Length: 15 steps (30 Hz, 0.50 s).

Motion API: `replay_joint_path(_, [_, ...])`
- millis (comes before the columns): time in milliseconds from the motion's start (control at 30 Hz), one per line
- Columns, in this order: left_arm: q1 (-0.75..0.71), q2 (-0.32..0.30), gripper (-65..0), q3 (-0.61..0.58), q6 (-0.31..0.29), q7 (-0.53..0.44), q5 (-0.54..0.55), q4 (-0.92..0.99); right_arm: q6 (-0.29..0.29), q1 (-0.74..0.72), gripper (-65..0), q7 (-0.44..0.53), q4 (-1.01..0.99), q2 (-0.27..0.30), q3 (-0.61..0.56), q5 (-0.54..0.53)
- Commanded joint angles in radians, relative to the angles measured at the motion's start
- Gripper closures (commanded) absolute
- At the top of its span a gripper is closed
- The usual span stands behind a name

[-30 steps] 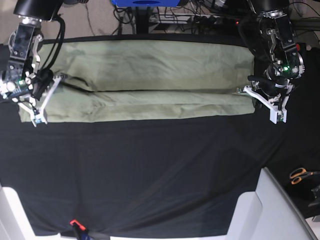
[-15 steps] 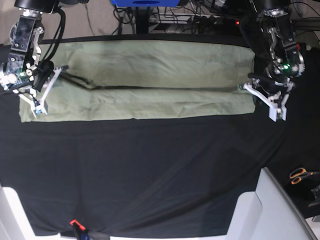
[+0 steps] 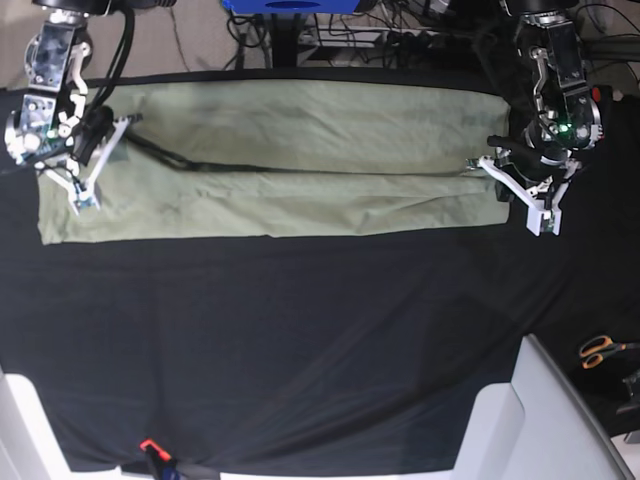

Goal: Fold the T-shirt properly
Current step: 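Drag the held shirt edges with both grippers away from the robot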

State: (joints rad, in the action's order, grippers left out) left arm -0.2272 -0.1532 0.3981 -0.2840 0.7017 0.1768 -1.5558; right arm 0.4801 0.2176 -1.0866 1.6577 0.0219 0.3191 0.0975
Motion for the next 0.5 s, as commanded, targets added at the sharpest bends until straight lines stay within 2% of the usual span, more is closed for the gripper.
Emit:
replay_joint_path(0, [0.005, -0.010, 0.0, 0.003, 0.006, -0.014, 0.005, -0.002, -0.001, -0.007, -0.2, 0.010, 0.011, 0.008, 0.005, 0.005])
replay_joint_path(100, [0.005, -0.010, 0.0, 0.003, 0.006, -0.014, 0.005, 0.012, -0.001, -0.007, -0.8, 0.010, 0.012, 0.006, 0.005, 0.005])
replay_joint_path(167, [-0.007, -0.010, 0.0, 0.003, 0.006, -0.015, 0.005, 0.013, -0.001, -0.007, -5.0, 0.009, 0.016, 0.006, 0.005, 0.005])
replay_joint_path(333, [-0.011, -0.010, 0.0, 0.003, 0.006, -0.015, 0.005, 0.015, -0.002, -0.007, -21.0, 0.004, 0.020, -0.009, 0.010, 0.005])
replay_joint_path(467, [-0.013, -0.010, 0.0, 0.003, 0.006, -0.015, 0.005, 0.015, -0.002, -0.007, -24.2, 0.009, 0.055, -0.050, 0.102, 0.006])
